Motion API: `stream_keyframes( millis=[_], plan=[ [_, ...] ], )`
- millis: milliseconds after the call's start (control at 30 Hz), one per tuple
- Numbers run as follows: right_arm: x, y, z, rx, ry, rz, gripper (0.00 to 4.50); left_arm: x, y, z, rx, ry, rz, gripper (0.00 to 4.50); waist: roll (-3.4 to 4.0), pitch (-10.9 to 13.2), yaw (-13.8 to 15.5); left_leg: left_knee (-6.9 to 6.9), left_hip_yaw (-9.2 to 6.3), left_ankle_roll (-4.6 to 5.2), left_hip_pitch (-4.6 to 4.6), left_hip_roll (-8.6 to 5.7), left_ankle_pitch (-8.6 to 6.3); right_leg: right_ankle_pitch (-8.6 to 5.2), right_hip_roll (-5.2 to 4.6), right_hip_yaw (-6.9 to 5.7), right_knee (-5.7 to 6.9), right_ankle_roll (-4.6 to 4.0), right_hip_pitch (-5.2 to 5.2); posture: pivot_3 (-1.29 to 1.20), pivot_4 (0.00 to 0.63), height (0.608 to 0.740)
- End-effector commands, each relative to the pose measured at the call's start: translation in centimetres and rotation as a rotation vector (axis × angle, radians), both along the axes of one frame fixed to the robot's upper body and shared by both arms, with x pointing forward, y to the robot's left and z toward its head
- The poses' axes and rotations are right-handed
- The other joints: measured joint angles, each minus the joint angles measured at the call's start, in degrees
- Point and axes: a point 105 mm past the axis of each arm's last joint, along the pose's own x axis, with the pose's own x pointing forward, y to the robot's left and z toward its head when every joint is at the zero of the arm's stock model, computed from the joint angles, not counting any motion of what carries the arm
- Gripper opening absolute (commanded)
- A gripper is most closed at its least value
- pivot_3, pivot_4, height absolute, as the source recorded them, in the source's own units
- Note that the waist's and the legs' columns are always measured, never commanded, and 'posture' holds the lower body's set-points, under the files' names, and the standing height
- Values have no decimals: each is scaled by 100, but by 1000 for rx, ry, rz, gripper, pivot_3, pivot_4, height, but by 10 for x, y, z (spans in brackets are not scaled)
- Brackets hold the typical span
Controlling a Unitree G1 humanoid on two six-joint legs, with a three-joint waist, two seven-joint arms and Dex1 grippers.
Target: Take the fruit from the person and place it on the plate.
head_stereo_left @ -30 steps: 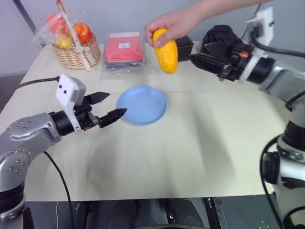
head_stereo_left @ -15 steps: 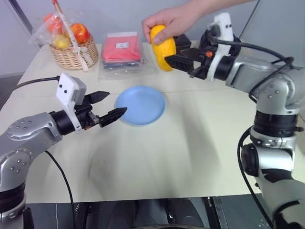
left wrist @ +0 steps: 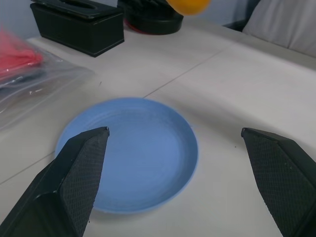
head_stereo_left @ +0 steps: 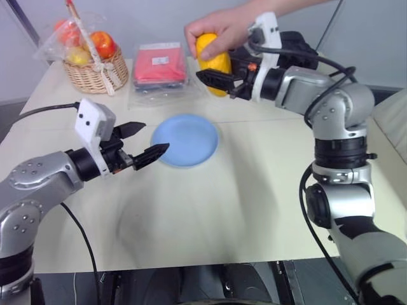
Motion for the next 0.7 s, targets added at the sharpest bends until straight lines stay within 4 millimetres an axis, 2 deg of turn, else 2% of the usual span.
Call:
stream_keyframes(
  millis=[33,100,167,200,367,467,700],
  plan=[
    [-1,5,19,23,-76,17,4249,-4,0,11,1,-61,5,4496,0,0,-3,-1,0,0,0,0,0,0,0,0,0,0,0,0,150,740],
    [1,7,19,25,-81,17,3656,-5,0,11,2,-62,8,4500,1,0,-4,-1,0,0,0,0,0,0,0,0,0,0,-1,0,150,740],
    [1,8,19,18,-86,20,2767,-5,1,11,2,-63,9,4500,1,1,-4,-2,0,0,0,0,0,0,0,0,0,0,-2,0,150,740],
    [1,8,18,16,-87,21,2562,-5,1,11,2,-63,10,4500,1,1,-4,-2,0,0,0,0,0,0,0,0,0,0,-2,0,150,740],
    [0,8,14,0,-91,24,2562,-5,2,11,2,-64,13,4500,1,1,-4,-3,0,0,0,0,0,0,-1,1,0,0,-2,0,150,740],
    [-2,8,3,-50,-105,24,2562,-5,4,12,3,-67,22,4500,1,1,-4,-4,0,0,0,0,0,0,0,1,0,0,-3,0,150,740],
    [-5,27,-49,-56,-17,30,2562,-4,12,13,15,-69,61,4500,1,1,-14,-4,0,-1,0,0,0,0,-1,1,0,0,-3,0,150,740]
  ],
)
